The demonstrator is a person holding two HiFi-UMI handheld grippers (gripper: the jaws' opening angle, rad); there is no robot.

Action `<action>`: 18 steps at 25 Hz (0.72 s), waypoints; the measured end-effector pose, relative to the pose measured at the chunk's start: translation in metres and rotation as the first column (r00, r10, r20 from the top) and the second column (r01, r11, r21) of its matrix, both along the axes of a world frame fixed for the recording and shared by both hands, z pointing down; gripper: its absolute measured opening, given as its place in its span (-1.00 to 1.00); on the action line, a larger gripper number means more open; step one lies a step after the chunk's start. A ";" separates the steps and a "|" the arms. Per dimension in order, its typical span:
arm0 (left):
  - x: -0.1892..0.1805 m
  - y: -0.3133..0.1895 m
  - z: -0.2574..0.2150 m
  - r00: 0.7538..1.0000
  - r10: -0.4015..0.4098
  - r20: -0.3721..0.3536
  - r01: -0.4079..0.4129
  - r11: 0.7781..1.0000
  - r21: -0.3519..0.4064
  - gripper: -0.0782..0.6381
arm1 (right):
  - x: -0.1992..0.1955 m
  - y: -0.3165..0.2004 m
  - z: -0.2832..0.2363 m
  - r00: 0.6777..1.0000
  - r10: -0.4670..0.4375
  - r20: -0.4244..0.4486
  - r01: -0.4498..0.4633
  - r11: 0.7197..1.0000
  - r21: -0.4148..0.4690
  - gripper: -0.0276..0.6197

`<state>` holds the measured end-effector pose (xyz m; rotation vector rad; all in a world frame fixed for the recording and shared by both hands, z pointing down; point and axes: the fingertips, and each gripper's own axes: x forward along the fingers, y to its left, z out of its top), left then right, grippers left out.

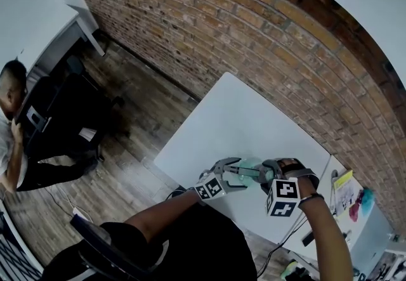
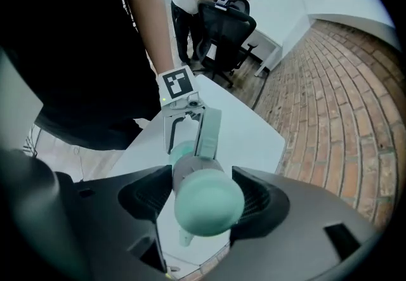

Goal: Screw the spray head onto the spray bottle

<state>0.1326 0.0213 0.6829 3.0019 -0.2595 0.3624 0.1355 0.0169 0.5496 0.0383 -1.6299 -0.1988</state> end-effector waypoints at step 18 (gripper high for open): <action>0.005 0.001 -0.004 1.000 0.020 0.003 -0.020 0.999 0.025 0.52 | -0.006 -0.007 0.005 0.950 0.307 0.062 -0.302 0.950 -0.084 -0.06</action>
